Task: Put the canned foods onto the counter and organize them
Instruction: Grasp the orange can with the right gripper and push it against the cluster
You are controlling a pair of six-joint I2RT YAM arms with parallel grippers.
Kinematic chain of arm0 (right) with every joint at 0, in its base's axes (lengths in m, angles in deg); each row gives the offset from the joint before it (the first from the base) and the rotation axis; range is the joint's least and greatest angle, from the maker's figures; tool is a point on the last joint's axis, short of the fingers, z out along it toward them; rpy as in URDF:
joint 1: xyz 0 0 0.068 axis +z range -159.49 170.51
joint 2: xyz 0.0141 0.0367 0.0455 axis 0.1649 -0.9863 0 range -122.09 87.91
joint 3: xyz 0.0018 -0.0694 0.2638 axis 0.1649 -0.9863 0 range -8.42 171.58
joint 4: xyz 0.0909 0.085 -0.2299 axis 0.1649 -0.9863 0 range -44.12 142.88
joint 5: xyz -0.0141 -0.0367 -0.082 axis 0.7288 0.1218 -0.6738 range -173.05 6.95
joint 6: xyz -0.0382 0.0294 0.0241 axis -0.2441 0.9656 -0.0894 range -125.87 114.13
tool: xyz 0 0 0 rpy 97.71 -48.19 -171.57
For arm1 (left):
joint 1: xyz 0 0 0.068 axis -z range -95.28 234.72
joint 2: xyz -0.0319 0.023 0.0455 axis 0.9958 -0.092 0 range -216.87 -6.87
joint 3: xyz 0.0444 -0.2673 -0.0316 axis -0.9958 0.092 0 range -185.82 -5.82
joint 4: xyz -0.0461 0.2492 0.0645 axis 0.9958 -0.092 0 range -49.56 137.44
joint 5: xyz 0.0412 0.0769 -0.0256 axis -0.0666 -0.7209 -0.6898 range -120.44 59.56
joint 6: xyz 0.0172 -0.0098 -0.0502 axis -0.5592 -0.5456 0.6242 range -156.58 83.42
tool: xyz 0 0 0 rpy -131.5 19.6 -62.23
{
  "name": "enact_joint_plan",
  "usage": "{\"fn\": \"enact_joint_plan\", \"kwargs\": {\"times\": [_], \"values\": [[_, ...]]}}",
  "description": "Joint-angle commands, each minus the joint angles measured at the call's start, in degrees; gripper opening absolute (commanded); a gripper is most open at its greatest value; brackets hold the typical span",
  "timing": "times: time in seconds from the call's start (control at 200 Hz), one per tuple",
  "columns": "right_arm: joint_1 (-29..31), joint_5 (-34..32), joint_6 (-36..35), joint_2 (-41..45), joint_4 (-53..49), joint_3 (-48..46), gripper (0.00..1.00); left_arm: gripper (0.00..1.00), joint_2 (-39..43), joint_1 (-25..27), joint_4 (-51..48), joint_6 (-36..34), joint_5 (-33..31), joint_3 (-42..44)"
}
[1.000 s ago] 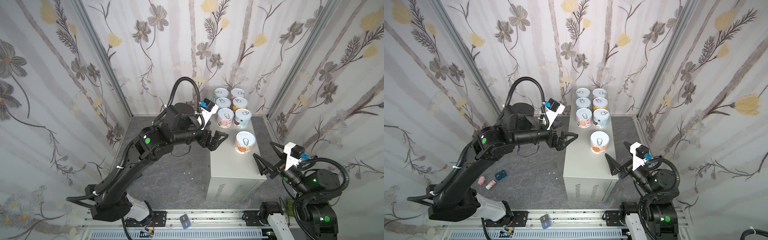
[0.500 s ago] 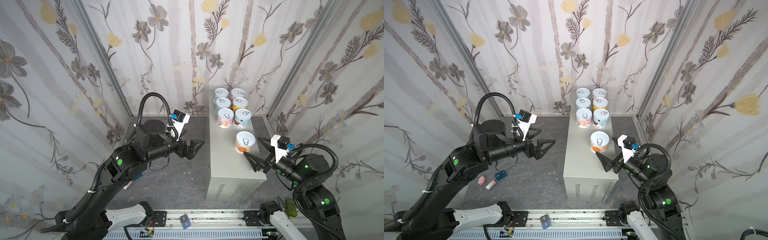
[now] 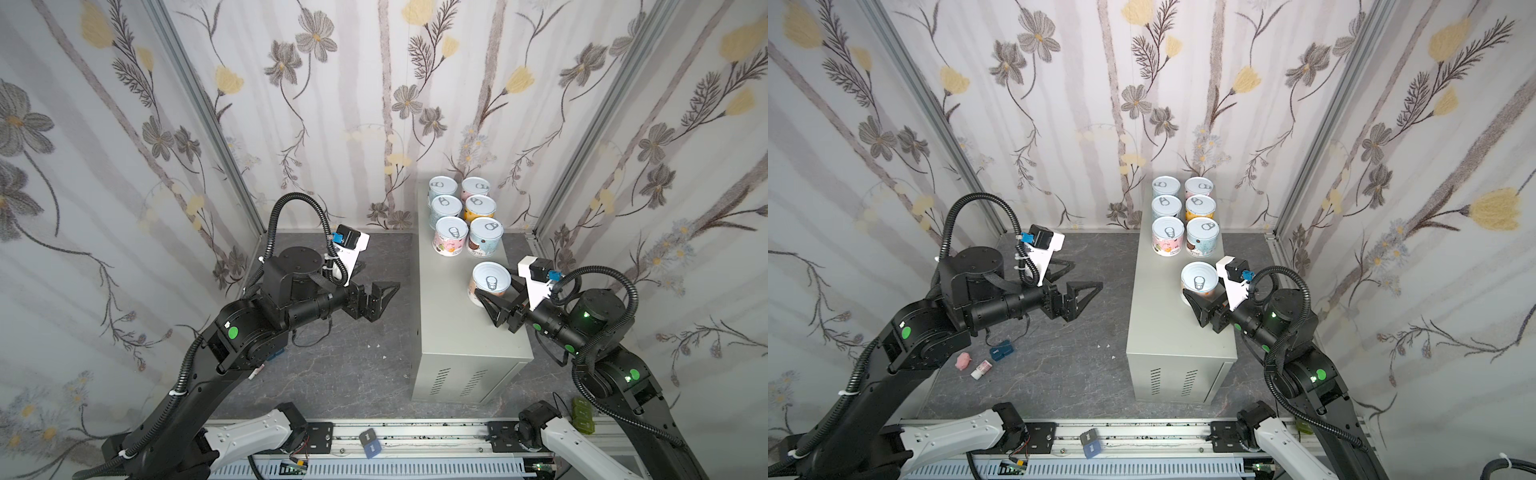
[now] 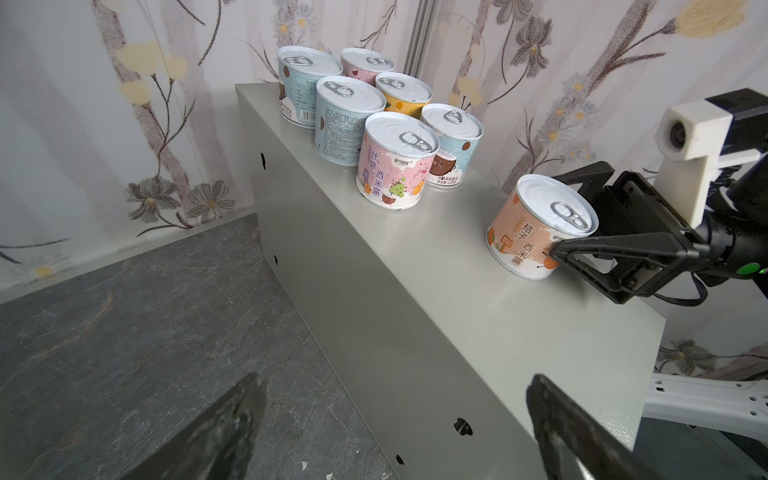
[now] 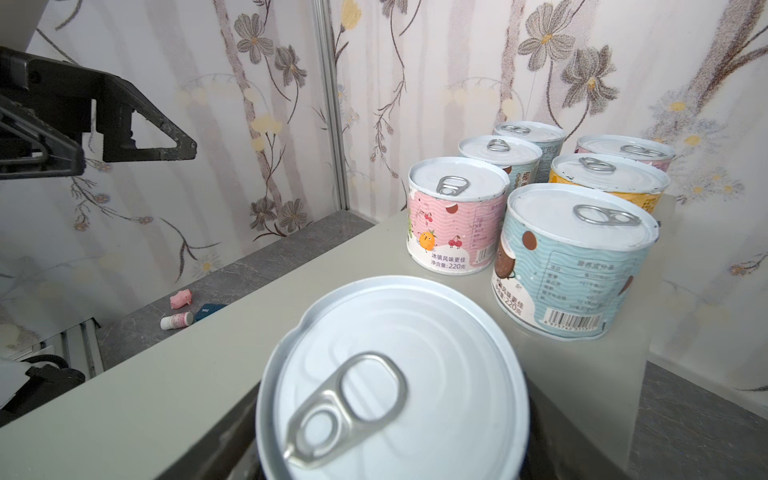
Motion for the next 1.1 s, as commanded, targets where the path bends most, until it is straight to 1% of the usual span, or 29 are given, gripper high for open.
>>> {"fn": "enact_joint_plan", "kwargs": {"times": [0.0, 0.07, 0.17, 0.45, 1.099], "values": [[0.1, -4.8, -0.2, -1.0, 3.5, -0.3, 0.73, 1.0, 0.4, -0.3, 1.4, 0.2, -0.6, 0.1], [0.1, -6.2, 0.0, -1.9, 3.8, -0.2, 0.69, 1.0, 0.6, -0.4, 1.3, 0.0, -1.1, 0.4], [0.1, -7.8, -0.1, -2.9, 4.8, -0.3, 0.66, 1.0, 0.7, -0.8, 1.4, 0.0, -1.2, 0.8], [0.1, -10.9, -0.6, -4.6, 6.4, -1.1, 0.65, 1.0, 1.0, -1.2, 1.5, 0.0, -1.4, 1.3], [-0.2, -11.7, -1.9, -4.9, 8.3, -3.6, 0.66, 1.0, -1.6, -1.4, 1.6, 1.3, -1.1, -1.0]]}}
